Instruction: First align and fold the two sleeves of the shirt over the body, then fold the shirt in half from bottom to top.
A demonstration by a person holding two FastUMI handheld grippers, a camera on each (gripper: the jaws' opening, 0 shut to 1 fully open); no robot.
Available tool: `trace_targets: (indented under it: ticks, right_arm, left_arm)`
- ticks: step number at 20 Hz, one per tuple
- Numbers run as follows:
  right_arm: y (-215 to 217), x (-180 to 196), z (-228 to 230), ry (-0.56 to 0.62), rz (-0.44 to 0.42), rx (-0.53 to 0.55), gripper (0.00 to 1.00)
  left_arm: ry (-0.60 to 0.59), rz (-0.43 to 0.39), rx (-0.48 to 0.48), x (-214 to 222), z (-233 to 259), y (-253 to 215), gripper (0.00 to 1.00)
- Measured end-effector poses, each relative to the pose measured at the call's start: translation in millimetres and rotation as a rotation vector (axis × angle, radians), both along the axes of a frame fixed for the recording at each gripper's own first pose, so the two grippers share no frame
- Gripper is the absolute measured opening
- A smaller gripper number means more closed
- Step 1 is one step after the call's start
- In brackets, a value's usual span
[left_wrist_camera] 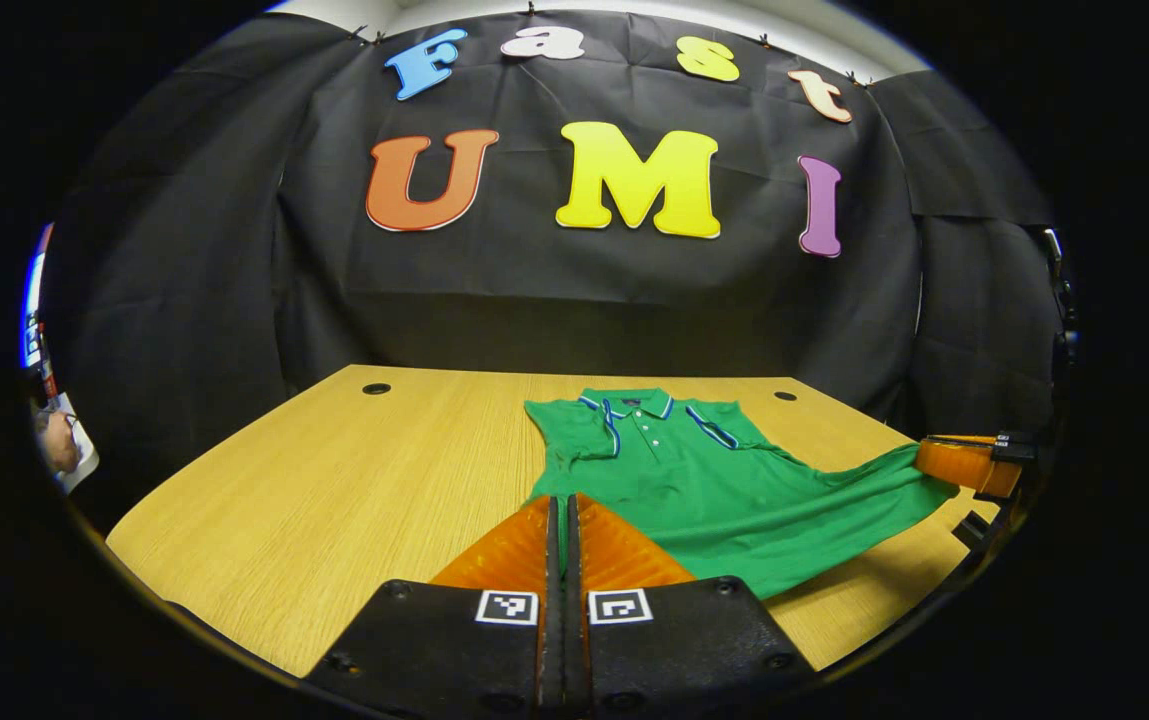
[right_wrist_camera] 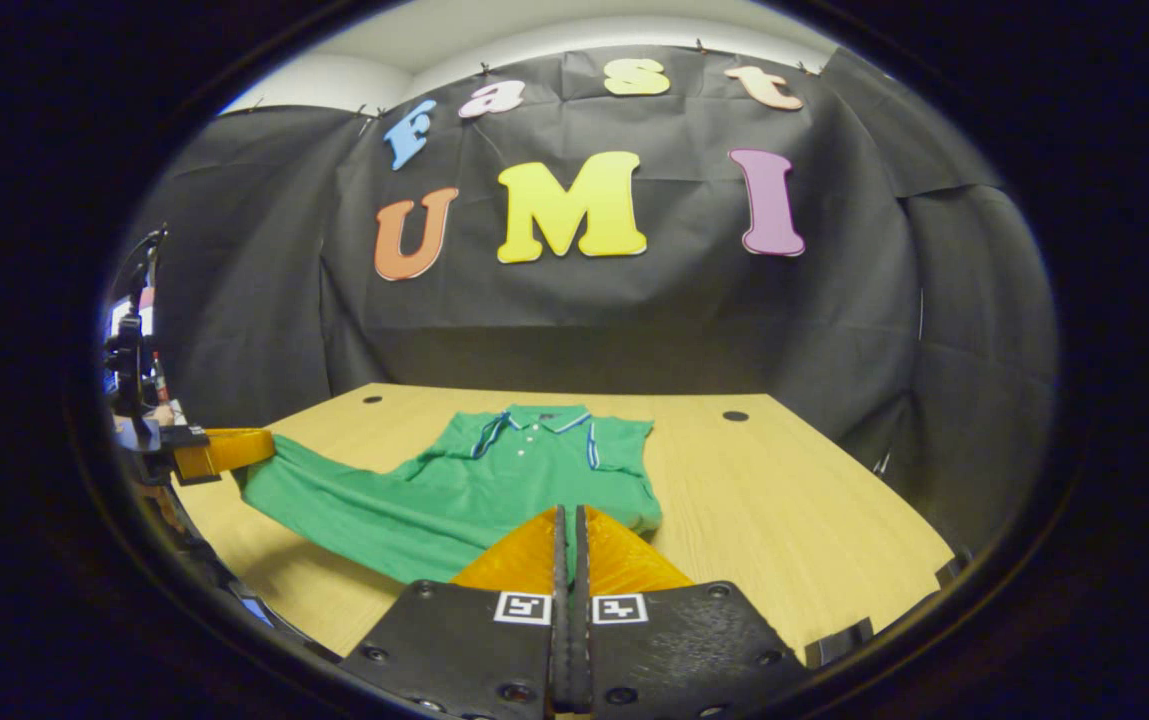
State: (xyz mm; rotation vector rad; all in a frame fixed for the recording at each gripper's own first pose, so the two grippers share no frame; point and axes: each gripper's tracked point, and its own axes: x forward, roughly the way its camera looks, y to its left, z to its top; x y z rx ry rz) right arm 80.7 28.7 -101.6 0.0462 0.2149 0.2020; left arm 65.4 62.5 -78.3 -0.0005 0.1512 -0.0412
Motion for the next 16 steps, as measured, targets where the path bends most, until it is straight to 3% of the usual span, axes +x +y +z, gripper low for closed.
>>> trace_targets:
  ticks: [9, 16]
  right_arm:
    - [22, 80, 30, -0.011, 0.023, 0.029, 0.0]
    - [14, 169, 40, -0.003, 0.001, 0.008, 0.01]
  left_arm:
    - [-0.031, -0.001, 0.041, 75, 40, 12, 0.06]
    - [-0.005, -0.007, 0.048, 160, 35, 6, 0.06]
